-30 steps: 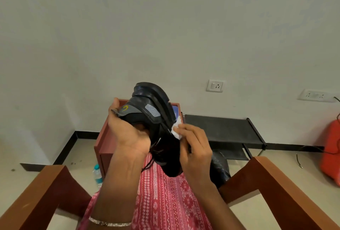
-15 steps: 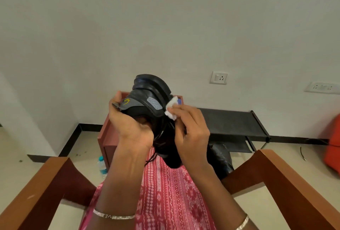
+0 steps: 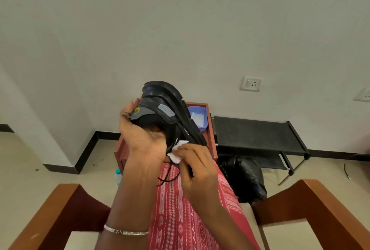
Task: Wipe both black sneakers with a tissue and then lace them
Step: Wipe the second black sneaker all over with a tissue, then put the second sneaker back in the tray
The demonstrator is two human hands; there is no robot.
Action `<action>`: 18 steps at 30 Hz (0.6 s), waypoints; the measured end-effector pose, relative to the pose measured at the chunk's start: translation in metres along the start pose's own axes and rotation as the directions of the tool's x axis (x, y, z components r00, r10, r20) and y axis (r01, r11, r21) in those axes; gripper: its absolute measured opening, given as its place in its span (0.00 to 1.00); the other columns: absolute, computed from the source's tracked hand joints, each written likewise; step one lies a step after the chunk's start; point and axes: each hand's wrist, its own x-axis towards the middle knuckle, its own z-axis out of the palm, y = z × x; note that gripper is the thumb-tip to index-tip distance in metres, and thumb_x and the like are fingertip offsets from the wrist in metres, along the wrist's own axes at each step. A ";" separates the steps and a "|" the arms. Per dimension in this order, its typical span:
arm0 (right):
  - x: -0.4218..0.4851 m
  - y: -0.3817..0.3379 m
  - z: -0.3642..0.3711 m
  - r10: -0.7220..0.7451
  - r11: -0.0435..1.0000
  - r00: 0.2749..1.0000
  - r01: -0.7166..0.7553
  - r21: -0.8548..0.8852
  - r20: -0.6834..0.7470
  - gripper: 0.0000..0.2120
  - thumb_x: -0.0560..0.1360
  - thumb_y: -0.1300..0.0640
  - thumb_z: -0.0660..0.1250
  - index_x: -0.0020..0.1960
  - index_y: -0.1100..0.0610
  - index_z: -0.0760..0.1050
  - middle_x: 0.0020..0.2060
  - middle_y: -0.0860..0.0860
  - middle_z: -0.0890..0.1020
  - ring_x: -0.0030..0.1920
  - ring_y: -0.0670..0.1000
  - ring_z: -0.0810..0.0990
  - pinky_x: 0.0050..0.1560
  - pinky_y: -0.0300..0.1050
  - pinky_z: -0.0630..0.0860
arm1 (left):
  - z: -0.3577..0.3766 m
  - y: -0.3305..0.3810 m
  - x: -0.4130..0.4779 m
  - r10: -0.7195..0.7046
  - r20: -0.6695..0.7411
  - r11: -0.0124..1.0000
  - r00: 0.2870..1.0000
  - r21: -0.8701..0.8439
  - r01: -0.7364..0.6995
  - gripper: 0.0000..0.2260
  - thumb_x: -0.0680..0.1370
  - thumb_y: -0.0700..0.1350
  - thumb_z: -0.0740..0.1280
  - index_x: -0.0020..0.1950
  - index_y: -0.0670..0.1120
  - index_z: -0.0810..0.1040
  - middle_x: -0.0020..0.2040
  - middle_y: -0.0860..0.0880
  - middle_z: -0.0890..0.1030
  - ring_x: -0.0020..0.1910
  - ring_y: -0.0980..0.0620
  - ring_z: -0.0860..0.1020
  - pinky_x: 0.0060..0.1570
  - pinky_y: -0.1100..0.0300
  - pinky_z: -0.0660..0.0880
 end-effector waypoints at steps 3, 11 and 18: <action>0.013 0.021 -0.004 0.076 0.996 0.997 -0.078 -0.050 -0.032 0.11 0.73 0.69 0.69 0.53 0.58 0.83 0.51 0.47 0.81 0.55 0.45 0.78 0.57 0.39 0.76 | 0.014 0.012 0.021 -0.123 0.053 0.985 0.991 0.128 0.115 0.11 0.76 0.50 0.64 0.50 0.46 0.81 0.52 0.45 0.83 0.52 0.44 0.83 0.59 0.52 0.77; 0.048 0.075 -0.025 0.368 0.926 0.919 -0.376 -0.034 -0.145 0.13 0.74 0.70 0.69 0.52 0.55 0.82 0.49 0.43 0.81 0.53 0.44 0.80 0.50 0.46 0.81 | 0.050 0.031 0.098 -0.493 0.020 0.360 0.870 0.915 0.183 0.11 0.63 0.49 0.73 0.41 0.44 0.82 0.39 0.44 0.81 0.38 0.46 0.79 0.41 0.56 0.74; 0.048 0.093 -0.006 0.434 0.900 0.896 -0.435 0.012 -0.094 0.15 0.73 0.72 0.70 0.50 0.53 0.82 0.49 0.41 0.81 0.53 0.44 0.80 0.50 0.39 0.79 | 0.045 0.024 0.173 -0.547 -0.292 -0.746 0.785 0.595 -0.299 0.15 0.74 0.54 0.71 0.55 0.48 0.82 0.51 0.49 0.81 0.55 0.43 0.81 0.52 0.54 0.77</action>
